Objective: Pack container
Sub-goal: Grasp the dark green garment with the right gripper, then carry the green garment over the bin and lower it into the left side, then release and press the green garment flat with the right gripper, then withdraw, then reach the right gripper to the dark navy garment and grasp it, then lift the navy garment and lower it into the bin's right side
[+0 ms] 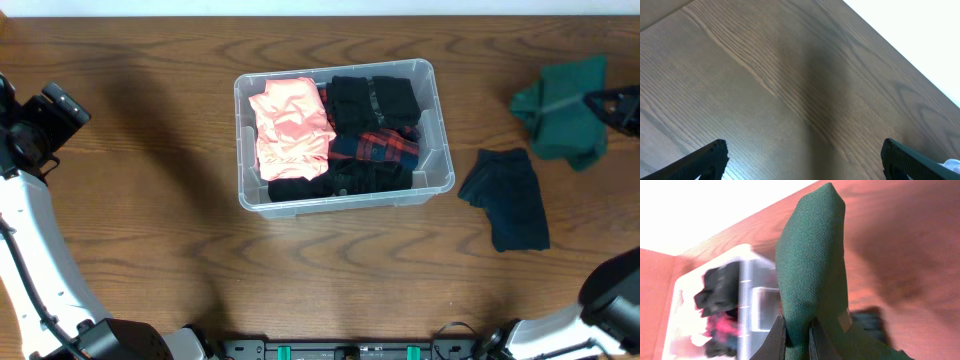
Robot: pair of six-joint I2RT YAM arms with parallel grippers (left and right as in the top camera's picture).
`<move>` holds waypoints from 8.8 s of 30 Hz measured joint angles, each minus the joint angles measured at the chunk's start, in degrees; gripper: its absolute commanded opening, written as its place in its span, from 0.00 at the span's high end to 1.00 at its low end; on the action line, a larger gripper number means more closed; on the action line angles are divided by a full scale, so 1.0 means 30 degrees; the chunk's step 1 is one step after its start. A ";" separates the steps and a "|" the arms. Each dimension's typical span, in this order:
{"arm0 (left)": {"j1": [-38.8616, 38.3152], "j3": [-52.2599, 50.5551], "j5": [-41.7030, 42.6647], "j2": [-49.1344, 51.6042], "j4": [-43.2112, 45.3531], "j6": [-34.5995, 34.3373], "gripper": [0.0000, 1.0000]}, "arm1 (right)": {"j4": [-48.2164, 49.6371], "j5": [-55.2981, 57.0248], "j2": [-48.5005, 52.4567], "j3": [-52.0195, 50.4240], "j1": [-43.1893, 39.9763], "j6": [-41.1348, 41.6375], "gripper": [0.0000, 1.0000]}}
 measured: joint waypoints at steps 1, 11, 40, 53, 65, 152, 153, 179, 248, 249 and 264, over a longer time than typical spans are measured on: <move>0.0000 0.0000 0.0000 0.0007 0.0000 -0.0007 0.02 | -0.0080 0.0007 -0.0459 0.0000 0.0466 0.0066 0.99; 0.0000 0.0000 0.0000 0.0000 0.0000 -0.0007 0.02 | 0.0641 0.1209 -0.4728 0.0000 0.6987 0.0612 0.99; 0.0000 0.0000 0.0000 0.0000 0.0000 -0.0007 0.02 | 0.7890 1.4214 -0.2557 0.0000 2.3715 2.1194 0.99; 0.0000 0.0000 0.0000 0.0000 0.0000 0.0000 0.02 | 0.8626 1.5271 -0.1887 -0.0007 2.6192 2.5704 0.99; 0.0000 0.0000 0.0000 0.0007 0.0000 -0.0007 0.02 | 0.7322 1.6101 0.0124 -0.0007 2.7409 2.8217 0.99; 0.0000 0.0000 0.0000 0.0007 0.0000 -0.0007 0.02 | -0.5814 1.6349 -0.4736 0.2113 1.6793 1.1125 0.01; 0.0000 0.0000 0.0007 0.0000 0.0000 0.0000 0.02 | -0.6375 1.6349 -0.4736 0.2091 1.6007 1.1154 0.01; 0.0000 0.0000 0.0000 0.0007 0.0000 0.0000 0.02 | 0.1457 1.2043 -0.3730 -0.9901 0.1056 0.4692 0.03; 0.0000 0.0000 0.0000 0.0007 0.0000 0.0000 0.02 | -0.0627 0.5799 0.0000 -0.5217 0.1967 0.1246 0.99; 0.0000 0.0000 0.0000 0.0007 0.0000 0.0000 0.02 | -0.0933 0.5654 -0.0168 -0.4714 0.2193 0.1260 0.99; 0.0000 0.0000 0.0000 0.0007 0.0000 0.0000 0.02 | 0.2637 0.4124 -0.5858 -0.2215 0.8131 0.5843 0.99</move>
